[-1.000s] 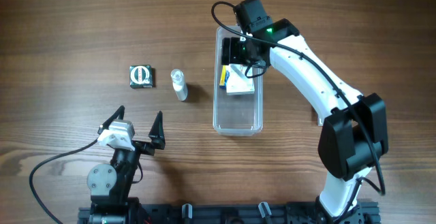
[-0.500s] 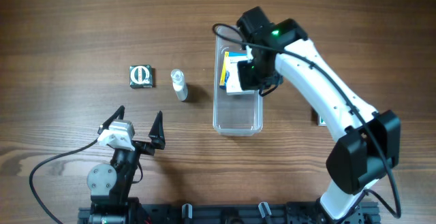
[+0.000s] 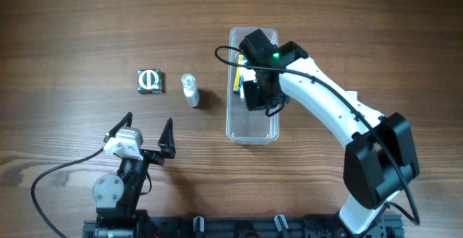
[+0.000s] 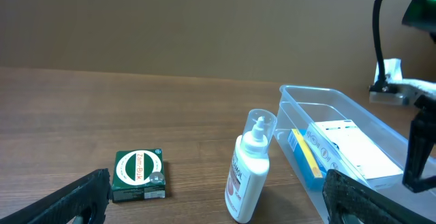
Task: Pack container
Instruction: 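Lower the Hansaplast pack into the container and open the gripper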
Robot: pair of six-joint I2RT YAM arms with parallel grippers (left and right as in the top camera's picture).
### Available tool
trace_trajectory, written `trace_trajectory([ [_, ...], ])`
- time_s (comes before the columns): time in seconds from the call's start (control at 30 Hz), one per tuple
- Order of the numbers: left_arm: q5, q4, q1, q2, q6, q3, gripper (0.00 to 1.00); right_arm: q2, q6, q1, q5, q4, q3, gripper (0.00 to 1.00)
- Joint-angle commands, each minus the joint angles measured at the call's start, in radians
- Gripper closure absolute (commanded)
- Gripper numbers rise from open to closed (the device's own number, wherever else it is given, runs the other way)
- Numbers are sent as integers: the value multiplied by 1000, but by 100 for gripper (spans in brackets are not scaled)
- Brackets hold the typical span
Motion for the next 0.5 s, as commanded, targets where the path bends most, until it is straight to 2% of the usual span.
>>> trace_trajectory([
  [0.0, 13, -4, 6, -6, 19, -5, 0, 0, 18, -1, -4, 51, -58, 96],
  [0.3, 13, -4, 6, -6, 19, -5, 0, 31, 18, -1, -3, 120, -64, 96],
  [0.47, 13, -4, 6, -6, 19, -5, 0, 73, 18, -2, 75, 188, -64, 96],
])
